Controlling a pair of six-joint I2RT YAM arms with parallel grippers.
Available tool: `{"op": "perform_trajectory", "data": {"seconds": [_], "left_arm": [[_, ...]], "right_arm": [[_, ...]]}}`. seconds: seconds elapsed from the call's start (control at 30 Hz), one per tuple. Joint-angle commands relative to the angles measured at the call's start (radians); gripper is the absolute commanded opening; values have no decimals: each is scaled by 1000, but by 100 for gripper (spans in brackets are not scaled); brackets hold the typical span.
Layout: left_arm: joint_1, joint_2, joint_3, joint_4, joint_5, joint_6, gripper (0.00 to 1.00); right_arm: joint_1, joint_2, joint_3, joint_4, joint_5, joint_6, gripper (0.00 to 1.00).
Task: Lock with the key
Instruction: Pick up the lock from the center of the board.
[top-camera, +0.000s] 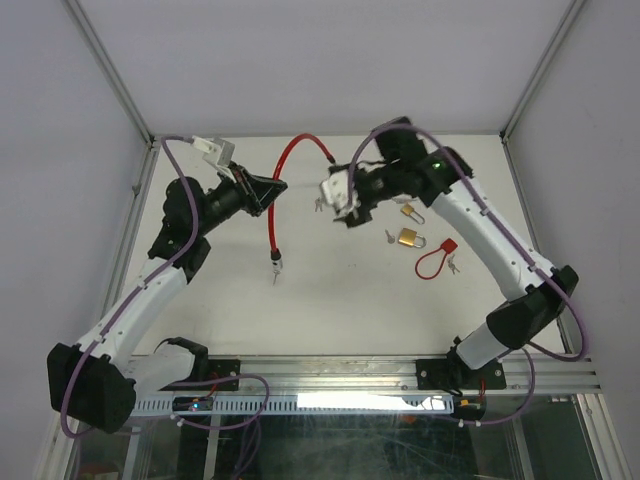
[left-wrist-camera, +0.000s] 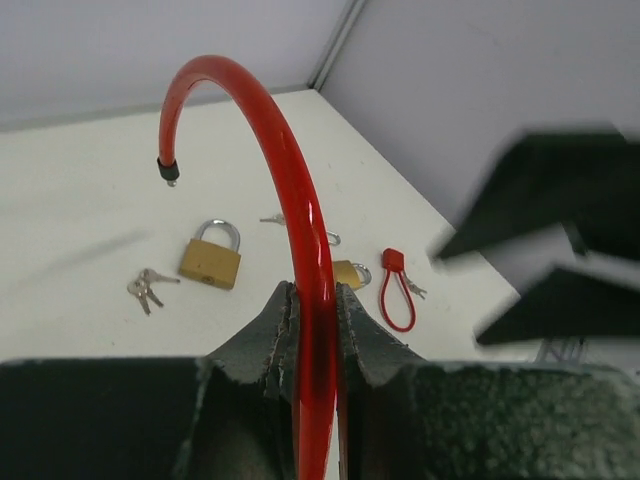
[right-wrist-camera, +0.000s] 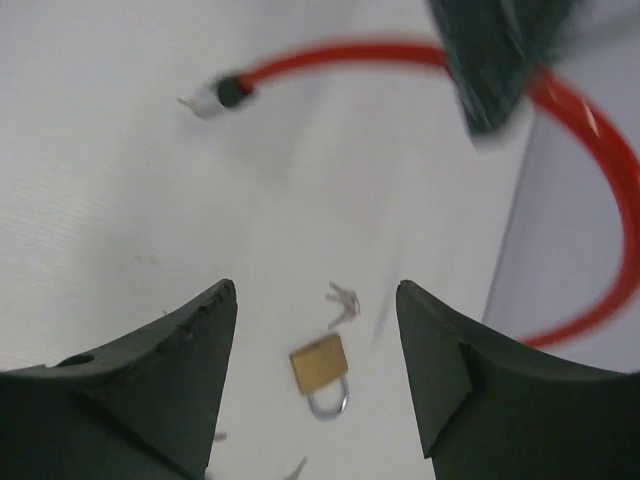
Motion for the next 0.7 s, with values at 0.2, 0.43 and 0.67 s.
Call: {"op": "perform_trajectory", "data": {"seconds": [0.2,0.43,0.67], "left_arm": [[-6,-146,-59,414,274,188,0],[-20,-177,-56,424,329,192,0],[-32,-179,-48,420,325,166,0]], "right_arm": [[-468,-103,-200,676,-326,694,79],[-498,-82,-165,741,-316,809,81],[-501,-119,-78,577,-336,747,77]]}}
